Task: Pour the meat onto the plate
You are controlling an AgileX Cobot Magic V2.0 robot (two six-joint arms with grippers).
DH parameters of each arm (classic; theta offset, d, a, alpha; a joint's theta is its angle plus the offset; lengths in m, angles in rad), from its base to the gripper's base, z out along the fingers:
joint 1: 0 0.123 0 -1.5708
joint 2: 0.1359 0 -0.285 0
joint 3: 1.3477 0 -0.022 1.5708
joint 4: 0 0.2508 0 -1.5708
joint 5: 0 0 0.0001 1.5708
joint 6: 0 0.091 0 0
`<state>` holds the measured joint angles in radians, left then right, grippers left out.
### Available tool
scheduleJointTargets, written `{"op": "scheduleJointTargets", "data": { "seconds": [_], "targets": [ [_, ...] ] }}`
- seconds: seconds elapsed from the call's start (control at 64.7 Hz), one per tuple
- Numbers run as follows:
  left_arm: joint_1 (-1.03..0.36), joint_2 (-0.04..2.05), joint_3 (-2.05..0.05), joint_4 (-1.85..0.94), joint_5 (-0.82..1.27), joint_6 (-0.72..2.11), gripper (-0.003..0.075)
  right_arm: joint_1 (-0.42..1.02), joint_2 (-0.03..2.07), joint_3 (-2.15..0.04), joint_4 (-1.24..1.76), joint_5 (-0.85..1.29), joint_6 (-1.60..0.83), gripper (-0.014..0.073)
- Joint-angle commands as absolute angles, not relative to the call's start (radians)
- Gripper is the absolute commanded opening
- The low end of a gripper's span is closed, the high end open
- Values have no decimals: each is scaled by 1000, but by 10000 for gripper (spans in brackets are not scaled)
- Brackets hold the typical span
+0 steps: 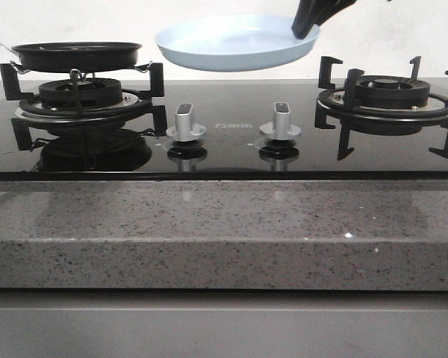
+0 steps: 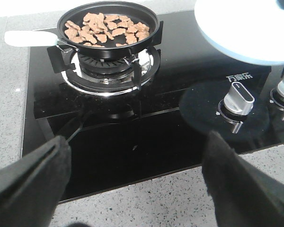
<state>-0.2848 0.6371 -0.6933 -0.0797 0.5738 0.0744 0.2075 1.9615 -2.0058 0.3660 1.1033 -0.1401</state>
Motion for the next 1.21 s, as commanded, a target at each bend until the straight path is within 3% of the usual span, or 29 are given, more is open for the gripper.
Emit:
{"op": "scheduleJointTargets", "data": {
  "seconds": [0.0, 0.263, 0.433, 0.943, 1.191],
  "targets": [
    [-291, 643, -731, -92, 501, 73, 564, 219, 1826, -1918, 405, 1010, -170, -113],
    [-291, 643, -731, -92, 501, 73, 565, 260, 1585, -1505, 445, 810, -240, -113],
    [-291, 643, -731, -92, 501, 73, 565, 260, 1540, -1364, 450, 769, -240, -113],
    [-291, 643, -731, -111, 501, 62, 565, 260, 1543, -1302, 486, 734, -240, -113],
    [-200, 749, -799, -105, 598, 0, 569, 260, 1550, -1302, 486, 744, -240, -113]
  ]
}}
